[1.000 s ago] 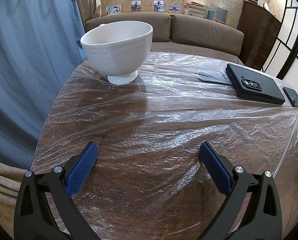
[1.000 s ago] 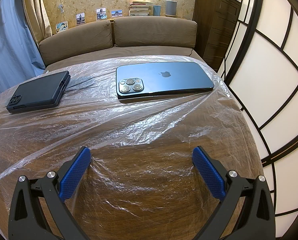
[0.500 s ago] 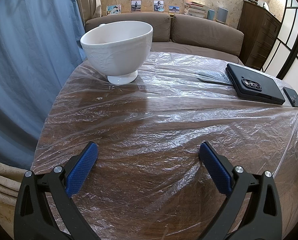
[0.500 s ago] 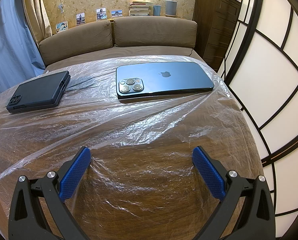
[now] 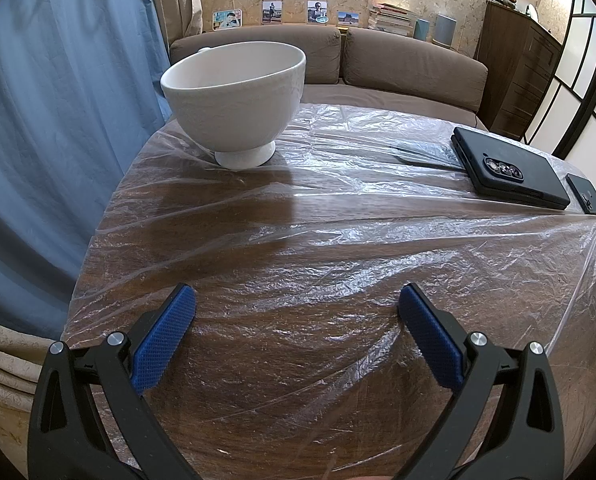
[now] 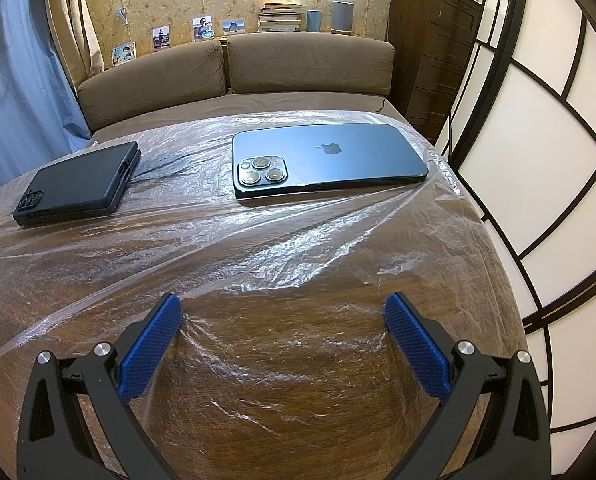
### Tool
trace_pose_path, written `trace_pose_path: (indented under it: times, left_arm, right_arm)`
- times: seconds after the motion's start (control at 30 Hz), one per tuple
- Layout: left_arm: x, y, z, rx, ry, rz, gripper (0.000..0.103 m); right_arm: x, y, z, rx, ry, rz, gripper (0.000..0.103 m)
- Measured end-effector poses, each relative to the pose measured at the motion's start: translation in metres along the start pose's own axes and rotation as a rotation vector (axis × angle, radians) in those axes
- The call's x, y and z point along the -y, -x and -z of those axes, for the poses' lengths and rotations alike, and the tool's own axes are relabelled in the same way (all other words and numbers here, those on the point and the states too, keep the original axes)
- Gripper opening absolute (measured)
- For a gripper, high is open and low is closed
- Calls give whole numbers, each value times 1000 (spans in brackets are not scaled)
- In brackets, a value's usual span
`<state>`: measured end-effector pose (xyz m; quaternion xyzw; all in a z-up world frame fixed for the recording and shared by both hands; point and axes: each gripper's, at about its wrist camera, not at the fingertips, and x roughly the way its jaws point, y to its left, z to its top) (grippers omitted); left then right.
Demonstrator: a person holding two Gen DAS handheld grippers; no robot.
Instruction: Collect trash
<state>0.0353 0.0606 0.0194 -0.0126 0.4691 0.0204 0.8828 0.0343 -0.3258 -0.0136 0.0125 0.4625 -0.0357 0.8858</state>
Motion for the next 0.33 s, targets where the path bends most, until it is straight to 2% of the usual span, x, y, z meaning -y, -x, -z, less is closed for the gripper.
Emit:
trace_pose_path:
  times: [0.33]
  left_arm:
    - [1,0,1,-1,-1,3,102]
  right_arm:
    - [0,0,0,0,0,0,99]
